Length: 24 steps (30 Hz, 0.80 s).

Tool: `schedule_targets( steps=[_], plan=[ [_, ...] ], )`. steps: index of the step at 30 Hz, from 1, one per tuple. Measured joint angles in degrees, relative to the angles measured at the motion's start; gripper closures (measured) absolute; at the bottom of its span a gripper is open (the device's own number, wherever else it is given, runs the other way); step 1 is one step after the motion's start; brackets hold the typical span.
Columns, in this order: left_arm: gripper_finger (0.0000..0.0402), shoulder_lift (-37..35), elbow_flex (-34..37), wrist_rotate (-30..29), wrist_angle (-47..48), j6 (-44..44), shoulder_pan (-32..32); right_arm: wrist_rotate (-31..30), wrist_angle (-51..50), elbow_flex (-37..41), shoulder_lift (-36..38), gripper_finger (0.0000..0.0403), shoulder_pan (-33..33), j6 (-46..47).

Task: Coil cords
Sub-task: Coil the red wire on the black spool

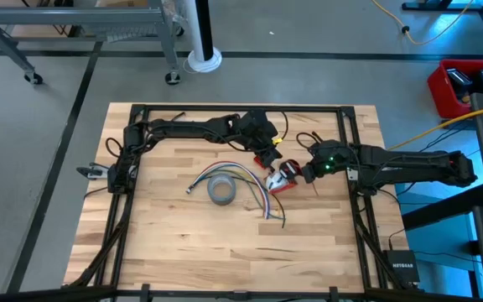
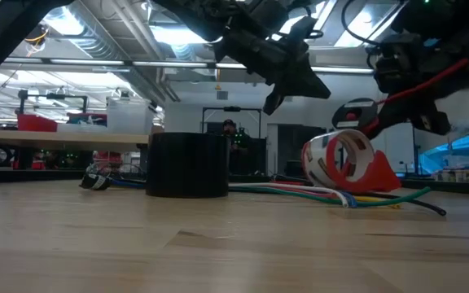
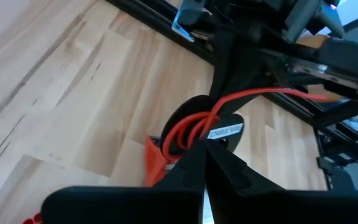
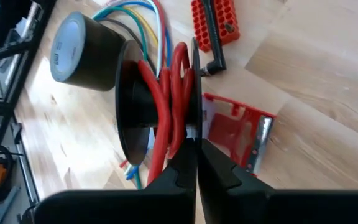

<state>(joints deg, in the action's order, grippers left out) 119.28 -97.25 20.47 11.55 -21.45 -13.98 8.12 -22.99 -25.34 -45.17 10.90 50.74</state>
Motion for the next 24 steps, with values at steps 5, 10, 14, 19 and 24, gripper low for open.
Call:
schedule_targets(
  steps=[5, 10, 14, 19, 24],
  plan=[
    [0.0401, 0.00, -0.01, 1.08, -0.86, -1.99, -0.80, -0.75, 1.23, 0.00, 0.00, 0.0400, 0.00, 0.00],
    [0.0401, 0.07, -0.02, 14.11, -0.59, -2.12, -2.32, -4.16, 2.08, 0.00, 0.01, 0.0400, 0.00, -0.17],
    [0.0392, 0.07, -0.02, 22.22, -0.84, -0.47, -3.06, -5.14, 2.12, 0.00, 0.02, 0.0400, 0.00, -0.22],
    [0.0334, 0.07, -0.02, 23.58, -2.16, -0.76, -2.11, -5.16, 3.02, 0.00, 0.03, 0.0400, 0.00, -0.15],
    [0.0271, 0.09, -0.02, 23.69, -4.11, -0.83, 0.93, -10.64, 3.65, 0.00, 0.04, 0.0400, 0.00, -0.04]
  ],
)
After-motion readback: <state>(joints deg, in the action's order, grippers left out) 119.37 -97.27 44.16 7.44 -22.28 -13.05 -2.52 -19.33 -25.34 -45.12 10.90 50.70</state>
